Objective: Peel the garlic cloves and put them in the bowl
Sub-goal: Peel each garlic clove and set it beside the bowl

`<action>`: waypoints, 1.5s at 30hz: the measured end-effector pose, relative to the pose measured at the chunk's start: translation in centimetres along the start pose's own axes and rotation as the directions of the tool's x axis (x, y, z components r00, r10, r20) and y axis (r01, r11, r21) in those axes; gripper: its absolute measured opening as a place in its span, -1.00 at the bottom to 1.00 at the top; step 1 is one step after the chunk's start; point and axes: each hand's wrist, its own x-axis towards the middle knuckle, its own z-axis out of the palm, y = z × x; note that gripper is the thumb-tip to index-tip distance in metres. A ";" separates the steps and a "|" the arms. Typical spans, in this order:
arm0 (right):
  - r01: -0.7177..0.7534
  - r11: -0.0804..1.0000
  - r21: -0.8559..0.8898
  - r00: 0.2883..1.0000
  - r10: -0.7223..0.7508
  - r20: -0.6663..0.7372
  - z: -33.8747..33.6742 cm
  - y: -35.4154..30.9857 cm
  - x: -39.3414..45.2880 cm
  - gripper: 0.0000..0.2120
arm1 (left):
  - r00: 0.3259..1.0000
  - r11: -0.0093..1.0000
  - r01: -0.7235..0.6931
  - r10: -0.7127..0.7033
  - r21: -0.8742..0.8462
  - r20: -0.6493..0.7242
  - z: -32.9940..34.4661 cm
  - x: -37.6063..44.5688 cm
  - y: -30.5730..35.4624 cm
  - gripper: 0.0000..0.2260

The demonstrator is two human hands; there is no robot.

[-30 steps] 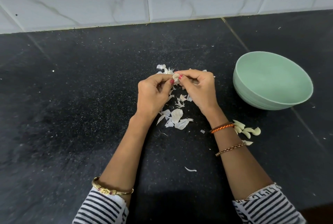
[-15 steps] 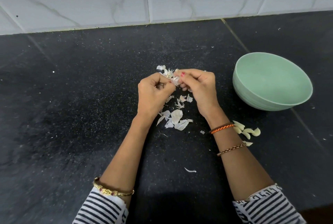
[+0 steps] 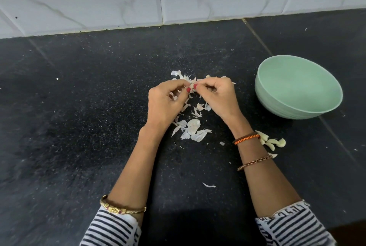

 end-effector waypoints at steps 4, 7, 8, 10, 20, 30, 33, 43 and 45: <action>0.006 1.000 0.028 1.000 -0.006 0.000 0.0 0.2 0.0 -0.92 | 0.998 0.995 -0.062 0.061 0.077 0.009 -0.1 0.1 -0.1 -0.88; 0.009 1.000 0.028 1.000 -0.008 -0.016 -0.2 0.2 0.0 -0.92 | 0.999 1.000 0.022 -0.023 0.012 0.029 -0.2 0.0 0.2 -0.83; 0.013 1.000 0.014 1.000 -0.013 -0.018 -0.2 0.3 0.1 -0.92 | 0.998 0.999 0.050 -0.050 -0.011 0.042 -0.2 0.0 0.3 -0.82; 0.034 0.999 -0.021 0.999 -0.035 -0.024 -0.2 0.4 0.2 -0.92 | 0.995 0.997 0.072 -0.071 -0.016 0.067 -0.2 0.0 0.4 -0.81; 0.244 0.943 -0.227 0.963 -0.264 -0.060 -0.2 1.2 0.3 -0.91 | 0.985 0.993 0.112 -0.107 -0.030 0.132 -0.3 -0.1 0.6 -0.91; 0.285 0.928 -0.241 0.946 -0.313 -0.086 -0.4 1.4 0.4 -0.92 | 0.984 0.993 0.105 -0.096 -0.055 0.152 -0.2 -0.1 0.3 -0.90; 0.310 0.915 -0.260 0.940 -0.336 -0.061 -0.4 1.4 0.5 -0.92 | 0.983 0.995 0.094 -0.087 -0.042 0.159 -0.2 -0.1 0.2 -0.87; 0.462 0.836 -0.297 0.876 -0.481 0.009 -0.1 1.7 0.6 -0.89 | 0.988 0.998 0.060 -0.061 0.015 0.142 -0.2 -0.3 0.2 -0.87; 0.470 0.840 -0.272 0.873 -0.488 0.003 -0.1 1.6 0.6 -0.88 | 0.987 0.995 0.089 -0.084 -0.035 0.138 -0.2 -0.3 0.3 -0.89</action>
